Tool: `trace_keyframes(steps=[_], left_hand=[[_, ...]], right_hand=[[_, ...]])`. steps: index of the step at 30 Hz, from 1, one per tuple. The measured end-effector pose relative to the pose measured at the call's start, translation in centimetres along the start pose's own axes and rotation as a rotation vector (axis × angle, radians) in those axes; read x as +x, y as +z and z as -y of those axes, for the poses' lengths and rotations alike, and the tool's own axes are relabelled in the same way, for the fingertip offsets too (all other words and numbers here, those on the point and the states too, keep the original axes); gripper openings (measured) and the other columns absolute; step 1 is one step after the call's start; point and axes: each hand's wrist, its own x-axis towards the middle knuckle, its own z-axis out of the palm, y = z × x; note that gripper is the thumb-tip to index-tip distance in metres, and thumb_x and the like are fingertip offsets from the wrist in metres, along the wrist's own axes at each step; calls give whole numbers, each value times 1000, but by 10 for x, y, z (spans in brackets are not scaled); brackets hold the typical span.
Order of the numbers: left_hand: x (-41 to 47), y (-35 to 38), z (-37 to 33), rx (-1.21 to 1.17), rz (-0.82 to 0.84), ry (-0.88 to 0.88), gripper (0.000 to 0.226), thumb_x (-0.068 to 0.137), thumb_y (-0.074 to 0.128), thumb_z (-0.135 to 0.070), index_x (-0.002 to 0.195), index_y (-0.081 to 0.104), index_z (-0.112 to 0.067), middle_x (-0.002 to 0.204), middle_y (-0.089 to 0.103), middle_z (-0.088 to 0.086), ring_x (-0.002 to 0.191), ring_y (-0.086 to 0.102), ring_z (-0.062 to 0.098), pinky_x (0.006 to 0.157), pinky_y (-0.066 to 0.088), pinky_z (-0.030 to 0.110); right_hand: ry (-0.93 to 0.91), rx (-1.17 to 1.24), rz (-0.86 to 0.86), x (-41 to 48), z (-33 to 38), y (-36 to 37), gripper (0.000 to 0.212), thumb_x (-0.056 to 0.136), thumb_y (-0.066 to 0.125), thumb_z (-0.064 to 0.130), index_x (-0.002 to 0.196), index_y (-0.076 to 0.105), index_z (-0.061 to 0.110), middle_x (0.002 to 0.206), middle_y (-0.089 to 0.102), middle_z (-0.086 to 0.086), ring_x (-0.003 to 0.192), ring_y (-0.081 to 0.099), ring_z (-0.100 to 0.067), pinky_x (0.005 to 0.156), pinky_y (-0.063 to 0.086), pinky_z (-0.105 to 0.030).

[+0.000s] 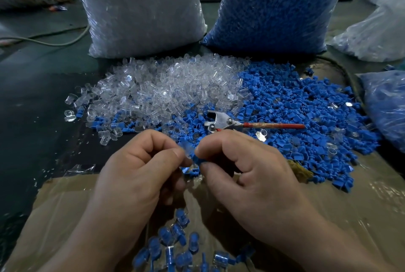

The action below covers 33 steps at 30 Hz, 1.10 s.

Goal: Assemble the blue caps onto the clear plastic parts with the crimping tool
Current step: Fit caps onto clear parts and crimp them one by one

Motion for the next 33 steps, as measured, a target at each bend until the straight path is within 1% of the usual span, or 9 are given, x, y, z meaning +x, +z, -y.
trace_keyframes(steps=[6,10,13,18,22,24,27,29,33], left_hand=[[-8,3,-5,240,-68,255,33,68,66,-55,86,71,-27,65,67,2,53,60,17,48,53,39],[-8,4,-3,247,-69,287,29,69,67,-53,85,71,-29,62,65,1,53,59,25,48,53,51],[-11,5,-5,304,-48,308,28,70,64,-53,87,70,-31,65,67,0,51,60,20,42,52,42],[-14,6,-7,351,-54,321,26,68,62,-52,84,69,-32,61,66,-1,46,57,14,40,48,29],[-11,7,-7,201,-20,244,30,62,67,-50,78,70,-25,55,63,3,47,55,18,50,46,36],[-13,8,-8,252,-7,274,28,64,66,-51,78,70,-28,56,63,2,46,55,16,47,46,33],[-16,8,-8,473,-19,382,21,70,60,-49,81,66,-33,64,65,-8,49,55,5,45,44,17],[-16,8,-7,474,-28,381,21,70,59,-50,82,66,-33,64,65,-8,48,53,3,43,43,17],[-13,5,-7,185,73,271,27,64,69,-47,79,70,-25,57,61,7,47,52,30,43,44,37]], right_hand=[[102,-3,-32,0,2,2,19,84,62,26,98,54,35,85,64,12,75,62,-9,61,48,-28],[191,98,8,-2,4,-1,22,85,65,24,98,56,38,86,64,11,63,60,-12,56,49,-31],[175,79,-14,-3,4,-1,22,85,65,24,99,55,38,84,64,10,66,61,-11,58,49,-31],[-70,-244,-58,-2,5,-1,20,86,57,24,104,52,33,90,58,15,80,54,-2,69,41,-17],[-205,-286,-87,-3,4,-2,19,89,56,19,106,64,17,95,64,6,85,58,-16,71,45,-30],[-220,-329,-80,-2,5,-2,20,92,52,24,104,65,15,92,64,4,83,57,-19,70,44,-33],[-165,-357,-21,0,7,-1,20,91,47,31,103,60,21,90,62,8,84,54,-14,69,41,-28],[-130,-311,-27,-1,4,0,17,90,49,32,103,57,24,91,60,12,85,54,-8,71,41,-22],[-95,-153,-98,-3,1,2,14,93,55,30,102,62,22,95,61,14,84,56,-2,72,46,-21]])
